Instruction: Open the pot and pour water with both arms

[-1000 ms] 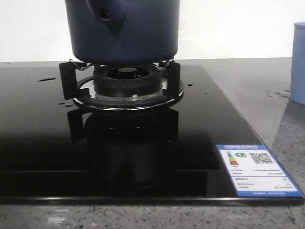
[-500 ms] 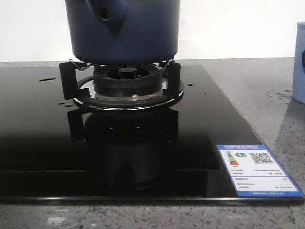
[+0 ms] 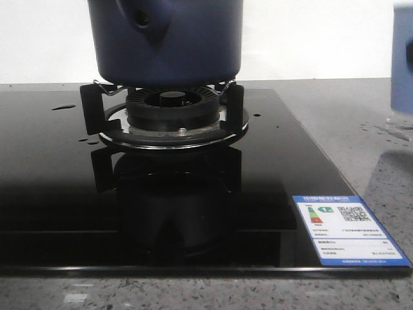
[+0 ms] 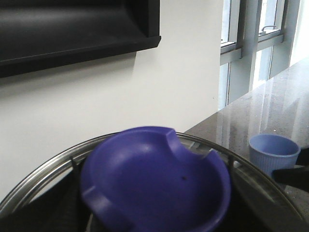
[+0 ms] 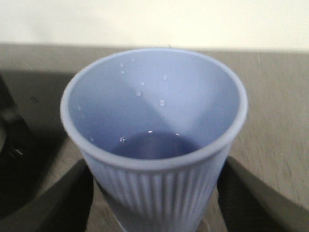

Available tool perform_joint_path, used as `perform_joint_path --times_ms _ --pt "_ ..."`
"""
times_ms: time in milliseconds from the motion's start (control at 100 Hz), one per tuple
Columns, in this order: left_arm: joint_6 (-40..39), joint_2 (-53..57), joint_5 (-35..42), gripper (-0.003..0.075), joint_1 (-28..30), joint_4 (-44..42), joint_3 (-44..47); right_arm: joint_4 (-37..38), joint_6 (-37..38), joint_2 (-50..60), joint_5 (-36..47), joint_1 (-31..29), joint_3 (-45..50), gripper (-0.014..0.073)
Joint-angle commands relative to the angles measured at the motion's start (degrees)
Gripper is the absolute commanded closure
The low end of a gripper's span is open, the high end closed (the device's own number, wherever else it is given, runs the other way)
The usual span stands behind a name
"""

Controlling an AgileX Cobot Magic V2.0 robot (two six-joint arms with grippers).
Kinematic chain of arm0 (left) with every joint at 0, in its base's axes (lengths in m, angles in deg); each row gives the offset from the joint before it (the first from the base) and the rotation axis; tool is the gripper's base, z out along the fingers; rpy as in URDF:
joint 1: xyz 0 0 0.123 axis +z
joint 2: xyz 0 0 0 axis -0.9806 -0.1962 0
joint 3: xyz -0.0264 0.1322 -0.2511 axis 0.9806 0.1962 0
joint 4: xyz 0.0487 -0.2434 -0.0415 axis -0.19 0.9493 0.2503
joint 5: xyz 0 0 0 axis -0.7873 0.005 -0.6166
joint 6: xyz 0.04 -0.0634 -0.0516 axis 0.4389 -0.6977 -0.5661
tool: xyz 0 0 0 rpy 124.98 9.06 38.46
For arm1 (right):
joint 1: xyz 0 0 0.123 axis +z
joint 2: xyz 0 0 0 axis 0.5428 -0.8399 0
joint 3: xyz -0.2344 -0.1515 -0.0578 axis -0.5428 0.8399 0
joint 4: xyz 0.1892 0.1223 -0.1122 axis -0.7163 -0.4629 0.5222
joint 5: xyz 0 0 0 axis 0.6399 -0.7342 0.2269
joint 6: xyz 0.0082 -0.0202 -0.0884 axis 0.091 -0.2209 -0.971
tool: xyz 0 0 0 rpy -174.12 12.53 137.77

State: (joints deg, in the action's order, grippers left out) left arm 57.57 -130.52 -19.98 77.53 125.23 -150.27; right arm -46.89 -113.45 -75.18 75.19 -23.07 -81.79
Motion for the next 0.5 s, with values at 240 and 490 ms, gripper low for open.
perform_joint_path --times_ms 240,490 --pt "-0.57 1.32 -0.14 0.0425 -0.06 6.88 -1.9 4.34 0.01 1.94 -14.24 0.06 -20.47 0.0388" --pt "-0.57 1.82 -0.14 0.0425 -0.06 7.01 -1.9 4.34 -6.7 -2.84 -26.31 6.15 -33.02 0.0388"
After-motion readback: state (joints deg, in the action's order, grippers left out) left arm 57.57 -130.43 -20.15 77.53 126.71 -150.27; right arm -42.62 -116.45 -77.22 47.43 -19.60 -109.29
